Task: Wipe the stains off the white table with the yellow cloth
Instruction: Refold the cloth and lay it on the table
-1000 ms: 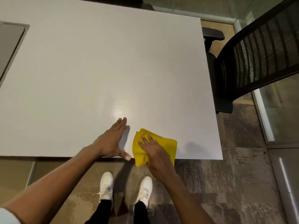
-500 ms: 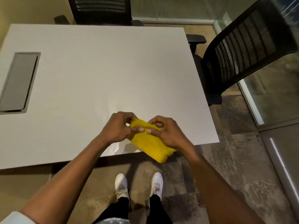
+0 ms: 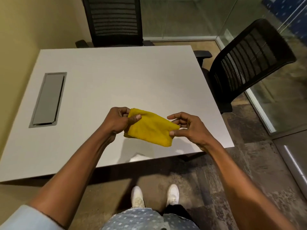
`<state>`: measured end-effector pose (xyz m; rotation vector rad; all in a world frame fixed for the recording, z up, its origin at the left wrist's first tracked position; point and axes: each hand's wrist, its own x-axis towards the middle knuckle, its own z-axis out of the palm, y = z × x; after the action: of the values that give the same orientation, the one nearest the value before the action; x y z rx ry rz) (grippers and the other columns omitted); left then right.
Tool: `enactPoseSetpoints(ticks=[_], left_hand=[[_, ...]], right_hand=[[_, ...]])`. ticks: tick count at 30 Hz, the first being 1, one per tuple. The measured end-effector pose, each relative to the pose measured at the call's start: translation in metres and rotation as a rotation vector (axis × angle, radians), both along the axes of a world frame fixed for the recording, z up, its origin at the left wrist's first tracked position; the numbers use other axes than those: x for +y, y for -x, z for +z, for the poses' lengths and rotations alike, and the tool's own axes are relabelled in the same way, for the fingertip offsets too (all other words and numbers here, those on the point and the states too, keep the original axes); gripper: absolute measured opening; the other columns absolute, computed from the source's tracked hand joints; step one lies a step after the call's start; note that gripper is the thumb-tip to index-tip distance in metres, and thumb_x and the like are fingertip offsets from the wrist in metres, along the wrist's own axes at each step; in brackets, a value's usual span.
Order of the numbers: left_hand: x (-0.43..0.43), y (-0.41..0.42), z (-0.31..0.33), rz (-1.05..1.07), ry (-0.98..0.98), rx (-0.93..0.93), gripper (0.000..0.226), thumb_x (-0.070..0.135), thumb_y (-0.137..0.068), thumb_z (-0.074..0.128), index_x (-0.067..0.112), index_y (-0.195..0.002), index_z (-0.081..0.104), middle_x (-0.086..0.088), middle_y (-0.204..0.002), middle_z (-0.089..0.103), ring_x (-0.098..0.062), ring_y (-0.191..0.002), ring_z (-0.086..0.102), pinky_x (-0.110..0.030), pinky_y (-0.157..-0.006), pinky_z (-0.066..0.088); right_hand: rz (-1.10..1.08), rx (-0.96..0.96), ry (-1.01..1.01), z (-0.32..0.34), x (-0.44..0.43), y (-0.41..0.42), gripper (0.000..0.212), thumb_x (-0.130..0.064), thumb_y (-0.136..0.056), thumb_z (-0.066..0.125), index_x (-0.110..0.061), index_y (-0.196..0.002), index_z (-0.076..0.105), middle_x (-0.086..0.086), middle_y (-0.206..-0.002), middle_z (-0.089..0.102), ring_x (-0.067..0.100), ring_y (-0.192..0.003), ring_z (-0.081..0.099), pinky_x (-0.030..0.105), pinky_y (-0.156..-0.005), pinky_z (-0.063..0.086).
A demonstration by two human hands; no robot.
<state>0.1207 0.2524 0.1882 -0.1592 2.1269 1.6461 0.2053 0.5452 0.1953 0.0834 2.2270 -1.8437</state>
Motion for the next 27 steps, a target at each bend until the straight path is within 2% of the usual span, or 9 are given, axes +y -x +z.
enactPoseSetpoints(ticks=[5, 9, 10, 14, 16, 18, 22, 25, 27], left_hand=[[-0.009, -0.005, -0.005, 0.094, 0.056, -0.003, 0.036, 0.025, -0.083, 0.095, 0.004, -0.108, 0.078, -0.013, -0.105, 0.082, -0.033, -0.105, 0.079, -0.036, -0.081, 0.062], [0.002, -0.016, 0.001, 0.075, 0.471, 0.248, 0.048, 0.037, -0.087, 0.092, 0.012, -0.122, 0.071, -0.001, -0.115, 0.078, -0.021, -0.107, 0.073, -0.038, -0.089, 0.057], [0.007, -0.019, 0.005, 0.072, 0.495, 0.321, 0.044, 0.038, -0.088, 0.09, 0.014, -0.121, 0.072, 0.001, -0.114, 0.078, -0.019, -0.105, 0.073, -0.037, -0.089, 0.057], [0.032, -0.029, 0.025, -0.066, 0.31, 0.375, 0.027, 0.048, -0.088, 0.087, 0.024, -0.098, 0.078, 0.011, -0.095, 0.08, -0.002, -0.086, 0.075, -0.024, -0.076, 0.058], [0.044, -0.034, 0.033, -0.119, 0.28, 0.365, 0.038, 0.057, -0.08, 0.091, 0.027, -0.1, 0.077, 0.014, -0.097, 0.079, -0.001, -0.086, 0.075, -0.021, -0.071, 0.057], [0.055, -0.036, 0.036, -0.137, 0.329, 0.352, 0.057, 0.06, -0.069, 0.097, 0.027, -0.109, 0.074, 0.015, -0.108, 0.076, -0.004, -0.089, 0.075, -0.028, -0.073, 0.06], [0.07, -0.03, 0.032, -0.046, 0.402, 0.346, 0.062, 0.036, -0.072, 0.101, 0.019, -0.125, 0.073, 0.003, -0.12, 0.079, -0.018, -0.095, 0.078, -0.041, -0.085, 0.065], [0.073, -0.022, 0.028, 0.042, 0.404, 0.348, 0.049, 0.015, -0.084, 0.091, 0.018, -0.13, 0.076, -0.002, -0.118, 0.082, -0.014, -0.089, 0.077, -0.021, -0.081, 0.064], [0.072, -0.017, 0.028, 0.11, 0.376, 0.31, 0.042, 0.011, -0.088, 0.085, 0.021, -0.129, 0.079, 0.002, -0.112, 0.084, -0.01, -0.089, 0.078, -0.027, -0.084, 0.065]], right_hand=[[-0.15, 0.056, 0.151, 0.007, -0.025, 0.002, 0.034, -0.011, -0.082, 0.086, -0.016, -0.114, 0.075, 0.007, -0.107, 0.078, 0.024, -0.098, 0.077, 0.031, -0.075, 0.062], [-0.168, 0.078, 0.167, 0.012, -0.04, 0.012, 0.029, -0.013, -0.083, 0.086, -0.017, -0.11, 0.076, 0.017, -0.103, 0.078, 0.03, -0.096, 0.077, 0.035, -0.074, 0.064], [-0.175, 0.077, 0.162, 0.012, -0.043, 0.016, 0.028, -0.014, -0.083, 0.086, -0.017, -0.109, 0.077, 0.02, -0.102, 0.077, 0.031, -0.094, 0.077, 0.036, -0.073, 0.064], [-0.191, 0.049, 0.13, 0.006, -0.051, 0.036, 0.024, -0.016, -0.082, 0.087, -0.02, -0.103, 0.077, 0.018, -0.096, 0.077, 0.028, -0.088, 0.077, 0.036, -0.071, 0.062], [-0.185, 0.039, 0.114, 0.004, -0.051, 0.047, 0.024, -0.021, -0.08, 0.089, -0.022, -0.101, 0.078, 0.011, -0.093, 0.079, 0.028, -0.089, 0.078, 0.04, -0.074, 0.065], [-0.193, 0.032, 0.103, 0.002, -0.05, 0.056, 0.024, -0.026, -0.08, 0.089, -0.023, -0.101, 0.077, 0.006, -0.091, 0.08, 0.025, -0.087, 0.079, 0.041, -0.074, 0.066], [-0.189, 0.021, 0.163, -0.003, -0.048, 0.072, 0.019, -0.022, -0.089, 0.081, -0.021, -0.108, 0.076, 0.006, -0.093, 0.081, 0.023, -0.085, 0.08, 0.037, -0.074, 0.065], [-0.195, -0.012, 0.25, -0.007, -0.048, 0.08, 0.017, -0.025, -0.101, 0.067, -0.019, -0.115, 0.074, 0.006, -0.098, 0.081, 0.022, -0.084, 0.079, 0.032, -0.074, 0.064], [-0.177, -0.021, 0.275, -0.011, -0.046, 0.084, 0.018, -0.022, -0.102, 0.065, -0.021, -0.117, 0.073, 0.009, -0.101, 0.08, 0.023, -0.085, 0.077, 0.034, -0.077, 0.065]])
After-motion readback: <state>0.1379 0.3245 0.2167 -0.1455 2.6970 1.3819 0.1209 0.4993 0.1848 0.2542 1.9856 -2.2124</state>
